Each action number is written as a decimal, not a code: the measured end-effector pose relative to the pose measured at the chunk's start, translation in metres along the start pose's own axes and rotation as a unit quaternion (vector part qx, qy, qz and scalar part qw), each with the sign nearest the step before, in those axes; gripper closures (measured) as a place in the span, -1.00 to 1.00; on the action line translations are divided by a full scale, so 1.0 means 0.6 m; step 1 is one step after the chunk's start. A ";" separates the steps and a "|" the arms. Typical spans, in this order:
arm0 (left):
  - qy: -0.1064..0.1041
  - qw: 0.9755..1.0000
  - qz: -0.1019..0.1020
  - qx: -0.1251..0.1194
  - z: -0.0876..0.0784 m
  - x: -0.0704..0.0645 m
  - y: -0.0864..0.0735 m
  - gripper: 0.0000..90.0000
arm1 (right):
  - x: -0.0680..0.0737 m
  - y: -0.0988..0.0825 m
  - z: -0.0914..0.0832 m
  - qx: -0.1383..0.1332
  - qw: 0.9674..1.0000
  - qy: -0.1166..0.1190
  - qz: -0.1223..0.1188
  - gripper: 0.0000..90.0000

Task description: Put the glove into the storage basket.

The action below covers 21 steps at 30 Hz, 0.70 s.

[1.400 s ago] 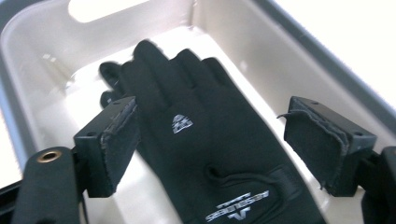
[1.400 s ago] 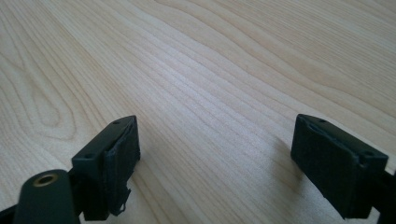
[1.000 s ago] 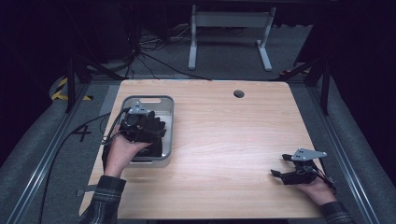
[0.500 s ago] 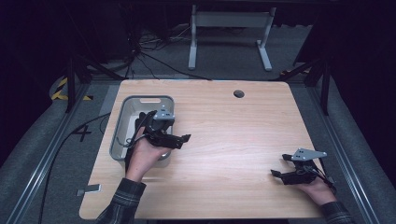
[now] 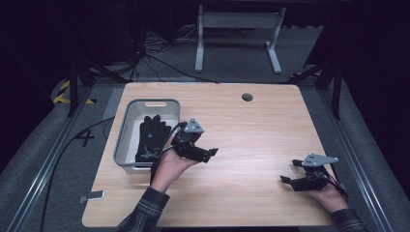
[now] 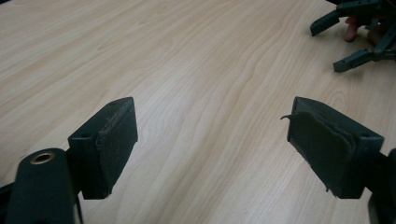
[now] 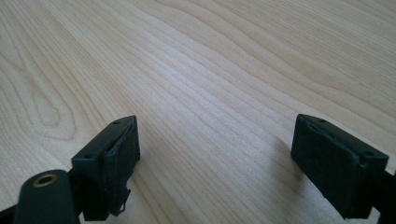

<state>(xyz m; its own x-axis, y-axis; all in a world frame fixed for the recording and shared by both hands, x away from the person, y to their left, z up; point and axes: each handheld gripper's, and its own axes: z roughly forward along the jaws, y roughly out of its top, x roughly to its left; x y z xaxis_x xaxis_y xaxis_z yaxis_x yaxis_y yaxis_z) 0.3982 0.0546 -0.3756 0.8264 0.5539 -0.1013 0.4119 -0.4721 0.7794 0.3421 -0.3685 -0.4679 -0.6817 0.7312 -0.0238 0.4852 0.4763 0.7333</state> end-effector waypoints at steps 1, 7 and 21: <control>-0.003 1.000 0.003 0.000 0.007 -0.007 0.000 -0.63 | 0.000 0.000 0.000 0.000 1.000 0.000 0.000 -0.64; -0.017 1.000 0.019 0.009 0.037 -0.038 -0.002 -0.66 | 0.000 0.000 0.000 0.000 1.000 0.000 0.000 -0.65; -0.035 0.998 0.035 0.034 0.107 -0.080 -0.028 -0.68 | 0.000 0.000 0.000 0.000 1.000 0.000 0.000 -0.65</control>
<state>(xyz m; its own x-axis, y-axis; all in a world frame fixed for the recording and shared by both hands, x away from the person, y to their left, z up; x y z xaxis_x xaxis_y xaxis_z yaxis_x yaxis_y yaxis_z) 0.3762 -0.0079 -0.4235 0.8773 0.4709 -0.0930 0.3763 -0.5543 0.7424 0.3421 -0.3685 -0.4680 -0.6819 0.7311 -0.0242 0.4850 0.4766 0.7333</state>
